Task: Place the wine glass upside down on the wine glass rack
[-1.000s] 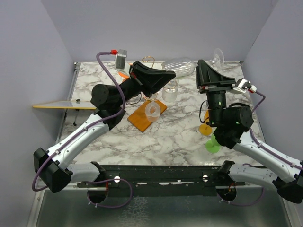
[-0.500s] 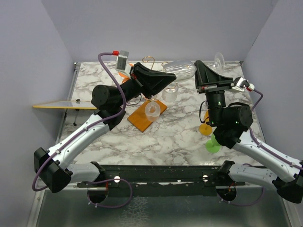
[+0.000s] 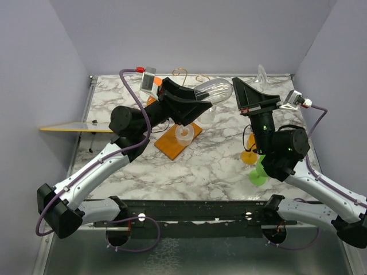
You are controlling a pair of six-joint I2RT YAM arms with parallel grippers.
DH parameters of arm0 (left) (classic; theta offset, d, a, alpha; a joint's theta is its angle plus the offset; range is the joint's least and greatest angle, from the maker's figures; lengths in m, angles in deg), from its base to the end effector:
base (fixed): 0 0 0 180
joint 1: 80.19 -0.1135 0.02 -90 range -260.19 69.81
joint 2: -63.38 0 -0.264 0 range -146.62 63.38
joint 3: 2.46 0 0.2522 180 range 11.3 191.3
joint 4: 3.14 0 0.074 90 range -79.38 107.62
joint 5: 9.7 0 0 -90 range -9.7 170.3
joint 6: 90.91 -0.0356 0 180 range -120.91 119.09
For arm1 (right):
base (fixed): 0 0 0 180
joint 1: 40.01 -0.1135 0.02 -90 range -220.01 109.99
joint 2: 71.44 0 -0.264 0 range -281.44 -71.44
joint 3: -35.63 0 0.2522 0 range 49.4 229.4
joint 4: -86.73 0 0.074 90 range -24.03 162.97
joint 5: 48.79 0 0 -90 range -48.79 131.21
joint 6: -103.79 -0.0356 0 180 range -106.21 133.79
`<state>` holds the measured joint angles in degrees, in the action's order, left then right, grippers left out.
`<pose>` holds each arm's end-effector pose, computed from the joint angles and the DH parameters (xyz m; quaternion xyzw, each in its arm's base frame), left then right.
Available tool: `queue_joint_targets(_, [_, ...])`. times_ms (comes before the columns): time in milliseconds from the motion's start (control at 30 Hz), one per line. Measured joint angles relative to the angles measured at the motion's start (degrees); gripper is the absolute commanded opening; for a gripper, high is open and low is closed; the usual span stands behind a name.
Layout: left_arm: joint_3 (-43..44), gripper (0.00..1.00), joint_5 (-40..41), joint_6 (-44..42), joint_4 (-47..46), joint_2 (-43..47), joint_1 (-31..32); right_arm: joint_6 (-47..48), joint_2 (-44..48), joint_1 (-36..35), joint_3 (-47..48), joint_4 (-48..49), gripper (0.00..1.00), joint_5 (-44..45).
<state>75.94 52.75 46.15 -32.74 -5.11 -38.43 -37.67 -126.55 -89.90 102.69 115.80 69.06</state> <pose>0.1778 -0.1808 0.4697 0.1960 0.4237 -0.6873 0.5565 0.1385 0.1387 0.4515 0.2245 0.3993 0.6201 0.6369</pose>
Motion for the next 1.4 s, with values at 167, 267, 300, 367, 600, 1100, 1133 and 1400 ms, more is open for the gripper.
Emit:
queue_joint_targets(167, [-1.49, 0.85, 0.68, -4.02, 8.33, 5.05, 0.11, 8.52, 5.25, 0.09, 0.24, -6.8, 0.01, -2.56])
queue_joint_targets(267, [-1.99, 0.91, 1.57, -6.69, 12.13, 8.7, 0.11, 13.25, 9.6, 0.04, 0.92, -12.22, 0.01, -4.44])
queue_joint_targets(300, [-1.99, 0.93, 1.81, -7.48, 13.16, 9.73, 0.11, 15.13, 11.02, 0.0, 1.18, -14.38, 0.01, -5.2])
queue_joint_targets(367, [-1.79, 0.97, 2.1, -8.9, 15.21, 11.39, 0.11, 19.08, 13.16, 0.02, 2.25, -19.1, 0.01, -7.34])
queue_joint_targets(600, [8.28, 0.99, 1.97, -17.46, 31.52, 11.08, 0.11, 35.95, 18.05, 0.0, 9.53, -37.73, 0.01, -20.37])
queue_joint_targets(1100, [13.11, 0.99, -12.24, -3.96, 33.59, 4.5, 0.11, 63.69, 18.58, 0.0, 11.89, -58.25, 0.01, -37.48])
queue_joint_targets(1133, [13.11, 0.99, -12.39, -2.67, 33.42, 4.31, 0.11, 64.63, 18.58, 0.0, 11.78, -58.62, 0.01, -37.97])
queue_joint_targets(1400, [12.41, 0.99, -13.86, 5.2, 30.6, 1.33, 0.11, 67.8, 17.14, 0.0, 11.02, -60.54, 0.01, -38.97])
